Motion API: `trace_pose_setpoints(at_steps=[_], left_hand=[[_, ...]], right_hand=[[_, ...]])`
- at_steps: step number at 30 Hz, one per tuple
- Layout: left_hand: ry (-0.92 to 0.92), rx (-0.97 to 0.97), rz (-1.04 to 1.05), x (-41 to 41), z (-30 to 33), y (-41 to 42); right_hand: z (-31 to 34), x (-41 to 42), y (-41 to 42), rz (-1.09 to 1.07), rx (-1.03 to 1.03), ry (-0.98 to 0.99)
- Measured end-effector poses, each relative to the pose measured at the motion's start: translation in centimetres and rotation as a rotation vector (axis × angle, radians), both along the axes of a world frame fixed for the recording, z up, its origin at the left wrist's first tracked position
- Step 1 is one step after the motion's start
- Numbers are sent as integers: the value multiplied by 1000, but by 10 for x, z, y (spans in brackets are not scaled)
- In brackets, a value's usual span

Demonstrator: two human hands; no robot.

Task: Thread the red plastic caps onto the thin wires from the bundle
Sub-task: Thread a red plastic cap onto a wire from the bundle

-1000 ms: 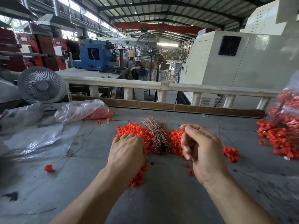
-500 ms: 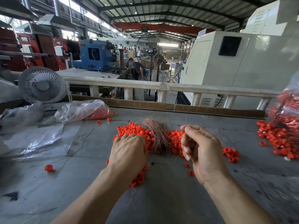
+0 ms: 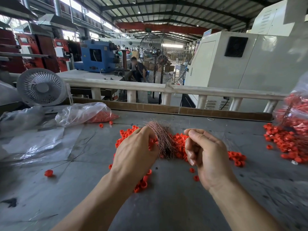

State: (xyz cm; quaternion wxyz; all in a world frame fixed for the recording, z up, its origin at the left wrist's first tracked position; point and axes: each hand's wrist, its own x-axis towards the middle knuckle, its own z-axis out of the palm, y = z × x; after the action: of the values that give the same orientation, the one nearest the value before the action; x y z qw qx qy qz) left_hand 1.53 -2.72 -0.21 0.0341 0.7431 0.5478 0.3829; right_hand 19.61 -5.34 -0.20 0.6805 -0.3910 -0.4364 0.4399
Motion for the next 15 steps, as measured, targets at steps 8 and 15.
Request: trace_pose_setpoints(at_steps=[8, 15], left_hand=[[-347, -13, -154, 4, -2, 0], [-661, -229, -299, 7, 3, -2]], right_hand=[[1, -3, -1, 6, -29, -13], [4, -5, -5, 6, -29, -57]])
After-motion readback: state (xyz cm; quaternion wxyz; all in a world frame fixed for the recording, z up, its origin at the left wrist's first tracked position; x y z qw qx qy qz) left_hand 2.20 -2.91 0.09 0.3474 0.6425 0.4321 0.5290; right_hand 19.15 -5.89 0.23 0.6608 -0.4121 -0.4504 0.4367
